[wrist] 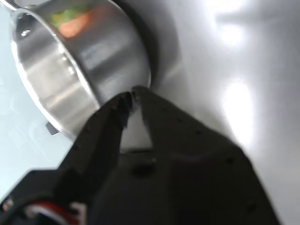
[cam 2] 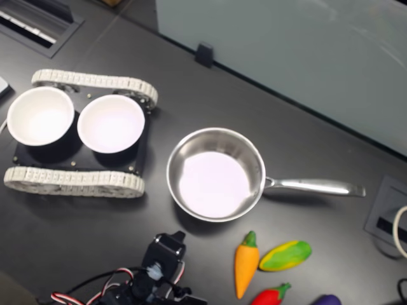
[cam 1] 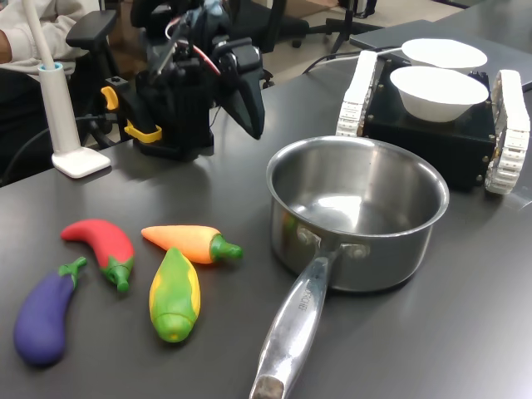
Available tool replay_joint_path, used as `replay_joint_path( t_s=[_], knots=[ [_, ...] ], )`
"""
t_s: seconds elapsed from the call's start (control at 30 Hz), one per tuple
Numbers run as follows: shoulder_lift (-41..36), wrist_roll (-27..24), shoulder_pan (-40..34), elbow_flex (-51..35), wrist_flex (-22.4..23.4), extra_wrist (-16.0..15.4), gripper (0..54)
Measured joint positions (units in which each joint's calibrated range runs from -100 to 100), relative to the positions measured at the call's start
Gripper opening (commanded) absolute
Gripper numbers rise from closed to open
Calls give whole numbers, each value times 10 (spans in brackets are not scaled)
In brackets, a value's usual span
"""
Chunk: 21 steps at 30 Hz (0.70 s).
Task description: Pick up the carrot and place them in the pan
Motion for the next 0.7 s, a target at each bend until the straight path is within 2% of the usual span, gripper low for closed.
replay_joint_path(
  t_s=[0.5,0.7],
  knots=[
    [189,13,109,-208,-6,0,12],
    [257,41,161,-279,-6,-18,21]
  ],
)
